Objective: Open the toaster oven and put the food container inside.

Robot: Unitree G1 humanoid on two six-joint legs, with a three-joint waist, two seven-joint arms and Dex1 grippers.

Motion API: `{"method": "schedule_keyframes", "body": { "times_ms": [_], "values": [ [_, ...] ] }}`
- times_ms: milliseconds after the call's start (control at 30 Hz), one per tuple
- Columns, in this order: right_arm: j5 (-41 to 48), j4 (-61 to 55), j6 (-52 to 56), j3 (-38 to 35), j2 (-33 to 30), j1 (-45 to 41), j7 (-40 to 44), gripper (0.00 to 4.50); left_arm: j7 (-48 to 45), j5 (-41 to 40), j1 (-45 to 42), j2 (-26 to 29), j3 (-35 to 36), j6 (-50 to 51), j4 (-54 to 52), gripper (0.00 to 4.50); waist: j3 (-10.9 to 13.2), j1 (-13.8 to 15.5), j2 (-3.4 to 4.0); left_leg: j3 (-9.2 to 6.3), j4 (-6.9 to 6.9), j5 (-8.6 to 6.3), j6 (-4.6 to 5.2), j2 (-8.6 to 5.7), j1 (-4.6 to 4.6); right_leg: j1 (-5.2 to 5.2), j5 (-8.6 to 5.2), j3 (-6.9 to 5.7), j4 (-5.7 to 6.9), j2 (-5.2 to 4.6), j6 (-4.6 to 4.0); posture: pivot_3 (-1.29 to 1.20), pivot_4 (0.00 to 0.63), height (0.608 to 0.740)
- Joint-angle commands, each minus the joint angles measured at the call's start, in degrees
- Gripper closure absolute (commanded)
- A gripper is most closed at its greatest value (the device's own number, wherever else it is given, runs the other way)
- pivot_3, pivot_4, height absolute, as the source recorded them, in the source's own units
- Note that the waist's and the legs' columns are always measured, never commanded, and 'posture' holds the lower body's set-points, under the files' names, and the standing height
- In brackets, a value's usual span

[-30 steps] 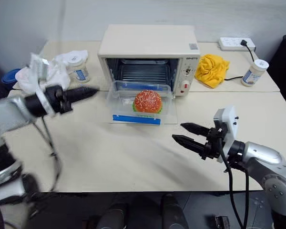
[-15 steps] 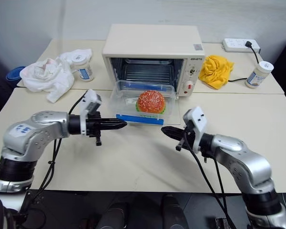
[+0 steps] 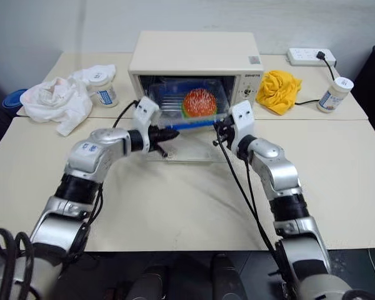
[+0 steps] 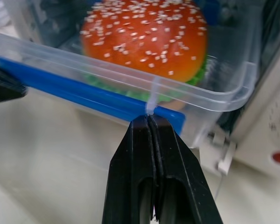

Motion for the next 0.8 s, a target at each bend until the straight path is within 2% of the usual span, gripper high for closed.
{"method": "schedule_keyframes", "body": {
  "times_ms": [33,133,233,367,433,567,700,800],
  "values": [
    [-0.9,3.56,-5.0,-1.88,1.52,-3.17,1.27,4.46,4.63,1.6,-5.97,-2.28,4.85,-6.31,7.81,4.5,0.0,-0.06,0.0,0.01,-0.01,0.1,-0.18,0.0,-0.1,-0.12,0.0,0.01,0.04,0.0,0.0,0.0,0.15,0.74],
    [-0.87,5.7,-6.56,-2.6,2.1,-4.41,2.24,4.46,4.39,1.91,-7.08,-3.44,6.0,-8.26,10.18,4.5,0.0,-0.11,0.0,0.07,-0.05,0.15,-0.26,0.0,-0.15,-0.2,0.0,0.04,0.09,-0.02,0.0,0.0,0.15,0.74],
    [-0.31,4.81,-6.23,-3.59,1.85,-4.17,3.05,4.46,2.47,1.26,-5.62,-3.27,6.82,-7.68,7.95,4.5,0.0,-0.11,0.0,0.09,-0.05,0.15,-0.27,-0.01,-0.22,-0.23,0.01,0.04,0.07,-0.04,0.02,0.0,0.15,0.74],
    [3.97,-9.17,2.19,-5.7,-1.65,2.54,5.29,4.46,-6.57,-4.02,1.01,3.2,8.08,0.1,-7.05,4.5,-0.01,-0.48,0.02,0.12,-0.12,0.15,-0.28,0.06,-0.25,-0.34,0.01,0.07,0.11,-0.01,0.02,0.0,0.15,0.74],
    [7.35,-18.67,8.41,-7.14,-4.27,7.92,5.95,4.46,-13.66,-8.13,6.05,9.49,9.21,3.56,-16.63,4.5,-0.01,-0.63,0.04,0.12,-0.14,0.15,-0.28,0.12,-0.29,-0.38,0.01,0.04,0.1,0.04,0.01,0.0,0.15,0.74],
    [13.86,-35.43,20.56,-10.76,-9.45,21.88,5.32,4.5,-28.4,-14.05,15.02,26.57,13.21,7.73,-27.61,3.67,-0.01,-0.77,0.05,0.08,-0.14,0.1,-0.26,0.22,-0.37,-0.43,-0.02,0.01,0.08,0.08,-0.04,0.0,0.15,0.74],
    [16.21,-40.8,25.43,-12.13,-9.56,30.3,3.22,4.5,-38.45,-18.64,19.81,36.77,15.74,9.27,-31.65,2.43,0.0,-0.39,0.04,0.1,-0.02,-0.04,0.01,0.14,-0.21,-0.27,-0.07,0.01,-0.04,0.07,-0.11,0.0,0.15,0.74],
    [15.92,-40.21,25.34,-12.08,-7.95,33.1,1.7,4.5,-40.49,-17.86,20.55,40.27,15.82,7.85,-31.98,1.43,0.01,-0.23,0.07,0.11,-0.04,-0.05,0.08,0.15,0.37,0.34,-0.11,0.01,-0.11,0.12,-0.21,0.0,0.15,0.74]
  ]
}}
